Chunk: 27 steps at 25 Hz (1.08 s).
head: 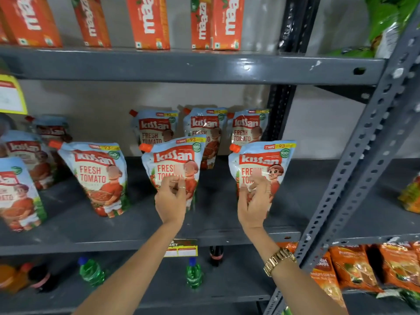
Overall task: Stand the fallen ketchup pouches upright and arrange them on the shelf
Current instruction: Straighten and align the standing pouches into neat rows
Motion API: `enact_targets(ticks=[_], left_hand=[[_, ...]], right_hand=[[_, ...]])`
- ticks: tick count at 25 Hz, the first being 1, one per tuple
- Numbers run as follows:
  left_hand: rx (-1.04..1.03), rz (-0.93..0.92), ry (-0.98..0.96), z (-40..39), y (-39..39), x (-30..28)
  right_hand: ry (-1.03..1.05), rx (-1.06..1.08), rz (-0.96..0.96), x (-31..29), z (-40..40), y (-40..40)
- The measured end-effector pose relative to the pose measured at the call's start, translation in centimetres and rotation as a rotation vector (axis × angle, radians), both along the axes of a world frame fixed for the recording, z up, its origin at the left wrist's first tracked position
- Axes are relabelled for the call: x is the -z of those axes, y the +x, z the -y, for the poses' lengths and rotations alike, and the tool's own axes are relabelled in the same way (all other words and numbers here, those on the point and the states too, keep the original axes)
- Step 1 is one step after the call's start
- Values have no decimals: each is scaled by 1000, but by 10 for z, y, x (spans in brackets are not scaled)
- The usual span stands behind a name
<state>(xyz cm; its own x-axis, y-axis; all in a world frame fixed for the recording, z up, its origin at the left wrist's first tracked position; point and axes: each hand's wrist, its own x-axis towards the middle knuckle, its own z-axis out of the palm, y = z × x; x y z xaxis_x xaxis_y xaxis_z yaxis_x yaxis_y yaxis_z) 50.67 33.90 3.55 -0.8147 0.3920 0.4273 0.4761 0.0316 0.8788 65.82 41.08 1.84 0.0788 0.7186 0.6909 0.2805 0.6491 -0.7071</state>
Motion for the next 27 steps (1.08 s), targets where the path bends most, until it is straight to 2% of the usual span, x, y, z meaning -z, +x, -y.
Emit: enact_targets(ticks=[4, 6, 9, 14, 21, 27], left_hand=[[-68, 87, -95, 13, -35, 4], [-56, 209, -140, 16, -46, 5], [73, 387, -239, 12, -62, 2], [346, 574, -267, 10, -66, -2], [410, 545, -332, 7, -64, -1], [411, 550, -292, 3, -37, 9]], right_hand=[[-119, -257, 165, 9, 12, -37], [-228, -320, 261, 10, 17, -53], [-411, -422, 333, 11, 18, -76], [-695, -613, 252, 17, 14, -98], [-652, -576, 302, 19, 14, -84], [-668, -575, 278, 21, 15, -54]])
